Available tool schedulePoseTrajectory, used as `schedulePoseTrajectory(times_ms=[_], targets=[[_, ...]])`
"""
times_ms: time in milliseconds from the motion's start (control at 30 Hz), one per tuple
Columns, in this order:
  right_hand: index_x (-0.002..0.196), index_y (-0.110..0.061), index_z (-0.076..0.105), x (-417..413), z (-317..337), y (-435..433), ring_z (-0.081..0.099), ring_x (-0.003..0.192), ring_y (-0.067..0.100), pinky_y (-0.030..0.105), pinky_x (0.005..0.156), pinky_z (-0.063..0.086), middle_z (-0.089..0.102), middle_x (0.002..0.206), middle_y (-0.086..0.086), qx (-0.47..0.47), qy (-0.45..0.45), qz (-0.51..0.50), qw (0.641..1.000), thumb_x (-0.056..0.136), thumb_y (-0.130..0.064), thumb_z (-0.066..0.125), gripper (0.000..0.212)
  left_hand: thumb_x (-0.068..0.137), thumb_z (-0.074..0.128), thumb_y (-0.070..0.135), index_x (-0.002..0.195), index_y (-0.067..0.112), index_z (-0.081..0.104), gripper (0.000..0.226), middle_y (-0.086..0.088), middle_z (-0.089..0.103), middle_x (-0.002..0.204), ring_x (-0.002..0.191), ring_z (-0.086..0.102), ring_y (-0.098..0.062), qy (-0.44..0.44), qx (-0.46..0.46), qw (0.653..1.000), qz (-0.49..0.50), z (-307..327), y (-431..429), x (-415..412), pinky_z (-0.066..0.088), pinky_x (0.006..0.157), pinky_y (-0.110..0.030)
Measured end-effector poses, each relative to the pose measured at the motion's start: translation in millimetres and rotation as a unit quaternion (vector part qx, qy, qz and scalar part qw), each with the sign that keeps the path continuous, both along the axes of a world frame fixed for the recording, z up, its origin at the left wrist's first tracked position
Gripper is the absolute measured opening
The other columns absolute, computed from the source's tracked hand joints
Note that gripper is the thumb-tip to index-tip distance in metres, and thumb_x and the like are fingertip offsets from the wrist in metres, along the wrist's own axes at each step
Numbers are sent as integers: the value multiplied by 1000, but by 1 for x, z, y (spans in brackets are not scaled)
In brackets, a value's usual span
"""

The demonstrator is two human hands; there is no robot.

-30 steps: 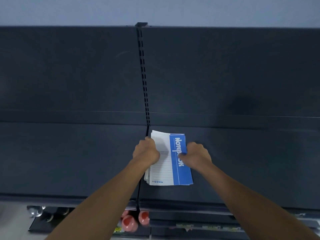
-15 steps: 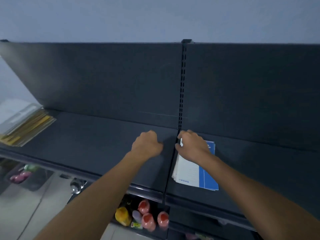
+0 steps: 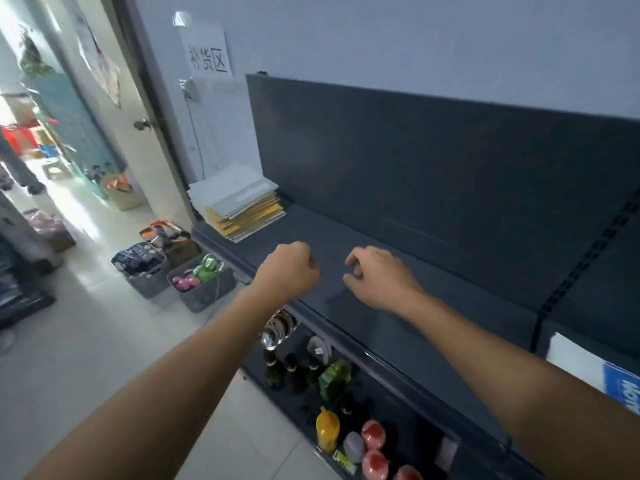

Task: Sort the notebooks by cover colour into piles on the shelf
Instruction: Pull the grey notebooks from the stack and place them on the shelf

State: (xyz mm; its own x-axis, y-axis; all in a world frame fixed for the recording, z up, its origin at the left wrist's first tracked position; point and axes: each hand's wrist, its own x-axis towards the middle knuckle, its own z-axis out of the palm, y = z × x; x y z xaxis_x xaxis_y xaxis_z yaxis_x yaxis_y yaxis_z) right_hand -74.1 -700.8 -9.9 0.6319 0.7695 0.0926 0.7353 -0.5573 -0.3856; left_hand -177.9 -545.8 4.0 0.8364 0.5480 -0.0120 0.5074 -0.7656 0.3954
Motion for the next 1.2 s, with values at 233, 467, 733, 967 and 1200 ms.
schedulePoseTrajectory(times_ms=[233, 467, 733, 967, 1200], targets=[[117, -27, 59, -53, 4, 137, 58, 96, 17, 38, 85, 50, 58, 109, -8, -7, 0, 47, 999, 94, -40, 59, 27, 89, 54, 24, 97, 10, 72, 25, -7, 74, 94, 86, 69, -25, -31, 6, 999, 27, 4, 129, -63, 60, 80, -41], [117, -25, 61, -79, 15, 241, 59, 98, 19, 40, 88, 52, 59, 110, -7, -7, -12, 72, 997, 94, -38, 59, 26, 90, 53, 25, 96, 16, 69, 19, -2, 71, 89, 78, 66, -18, -44, 10, 997, 60, -4, 221, -107, 59, 74, -37], [115, -25, 62, -66, 23, 331, 59, 99, 16, 37, 83, 53, 61, 109, -6, 2, -17, 78, 997, 93, -34, 58, 24, 91, 53, 25, 101, 15, 70, 22, -3, 72, 94, 84, 67, -20, -57, -5, 996, 65, -1, 303, -103, 59, 79, -42], [116, -25, 60, -21, 15, 402, 60, 94, 16, 34, 75, 49, 63, 103, -7, 4, 3, 29, 1000, 92, -33, 54, 26, 95, 52, 30, 112, 17, 67, 26, 0, 70, 100, 89, 67, -18, -48, 12, 998, 24, 5, 379, -55, 58, 84, -40], [121, -29, 57, 36, 7, 451, 58, 91, 20, 35, 71, 48, 65, 103, -7, -17, 7, -59, 998, 94, -38, 52, 29, 97, 52, 30, 118, 16, 66, 29, 1, 71, 106, 93, 66, -18, -76, 28, 996, -33, 16, 441, 6, 55, 83, -34]])
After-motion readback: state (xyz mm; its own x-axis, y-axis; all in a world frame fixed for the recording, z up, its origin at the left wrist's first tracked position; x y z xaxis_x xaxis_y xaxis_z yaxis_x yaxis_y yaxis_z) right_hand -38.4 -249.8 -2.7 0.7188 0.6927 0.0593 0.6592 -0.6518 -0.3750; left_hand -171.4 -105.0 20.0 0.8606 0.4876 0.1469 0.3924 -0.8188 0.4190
